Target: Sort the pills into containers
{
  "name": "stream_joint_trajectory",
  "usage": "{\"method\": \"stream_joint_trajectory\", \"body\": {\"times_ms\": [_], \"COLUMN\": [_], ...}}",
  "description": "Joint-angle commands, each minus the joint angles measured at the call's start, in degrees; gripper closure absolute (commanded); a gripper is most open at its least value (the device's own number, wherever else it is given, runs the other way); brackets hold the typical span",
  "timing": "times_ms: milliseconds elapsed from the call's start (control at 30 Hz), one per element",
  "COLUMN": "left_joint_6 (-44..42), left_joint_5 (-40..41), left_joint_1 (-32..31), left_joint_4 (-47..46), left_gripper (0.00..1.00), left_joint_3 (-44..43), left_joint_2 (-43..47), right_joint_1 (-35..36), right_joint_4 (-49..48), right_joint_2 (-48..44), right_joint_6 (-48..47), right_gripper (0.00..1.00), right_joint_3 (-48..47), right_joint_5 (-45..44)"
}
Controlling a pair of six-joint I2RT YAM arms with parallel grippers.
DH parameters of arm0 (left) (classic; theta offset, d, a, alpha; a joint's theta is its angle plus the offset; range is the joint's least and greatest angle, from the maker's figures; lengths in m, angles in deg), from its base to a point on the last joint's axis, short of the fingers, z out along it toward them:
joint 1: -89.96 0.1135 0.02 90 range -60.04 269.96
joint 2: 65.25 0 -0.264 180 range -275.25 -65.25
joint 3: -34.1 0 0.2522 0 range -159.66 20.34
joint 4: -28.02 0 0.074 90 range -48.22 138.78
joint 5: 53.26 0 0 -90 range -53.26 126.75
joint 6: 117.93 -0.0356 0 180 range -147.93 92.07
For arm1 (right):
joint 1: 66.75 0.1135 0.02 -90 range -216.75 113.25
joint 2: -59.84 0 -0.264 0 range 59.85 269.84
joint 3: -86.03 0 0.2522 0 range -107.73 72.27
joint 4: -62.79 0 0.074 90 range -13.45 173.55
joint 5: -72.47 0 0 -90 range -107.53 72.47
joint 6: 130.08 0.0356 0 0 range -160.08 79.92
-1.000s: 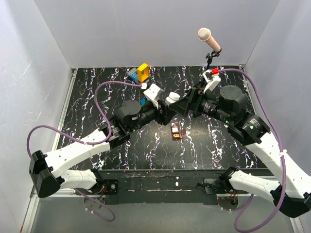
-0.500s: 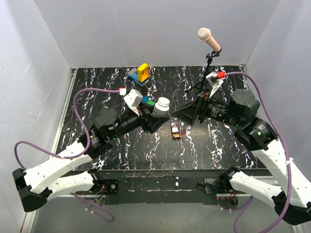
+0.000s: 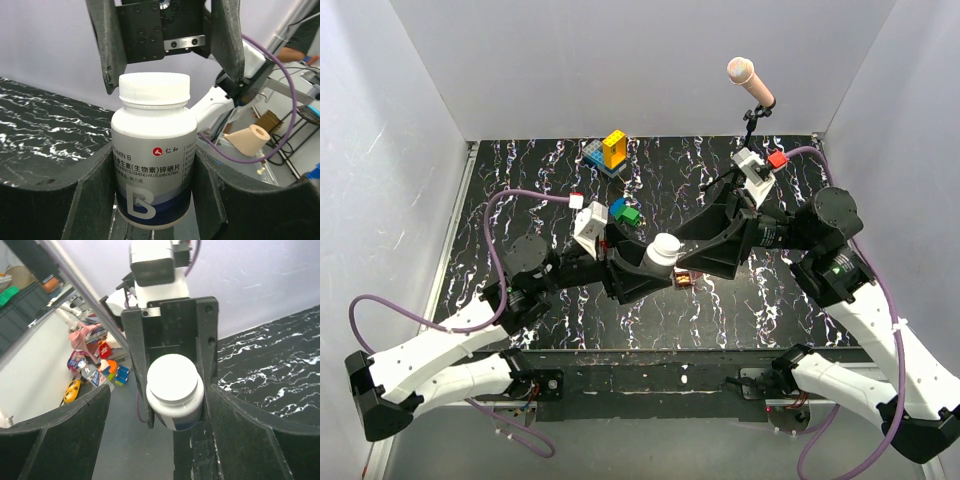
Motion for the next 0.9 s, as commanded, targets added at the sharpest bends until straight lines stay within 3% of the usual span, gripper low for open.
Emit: {"method": "stream_joint_trajectory", "body": {"times_ms": [0,333,867], "left_joint_6": [3.24,4.3,5.0], "left_joint_5": [-6.34,-8.54,-8.81], "left_joint_1": [0.16,0.16,0.16], "left_joint_4": [-7.56,-9.42,-10.39], "left_gripper": [1.0,1.0,1.0], "left_joint_3": [-1.06,-2.64,-2.91], "left_joint_2": [-1.86,-4.67,-4.67], "right_joint_1": [-0.26,-0.26,-0.43], "right_joint_4": [-14.42,-20.4,-21.64], "right_joint_2": [0.81,2.39,1.52], "right_joint_6": [4.91,8.52,8.79], "right_gripper": [0.15,0.19,0.44], "right_joint_3": [1.29,2.43,4.54], "right_joint_5": [7.12,8.36,8.27]}}
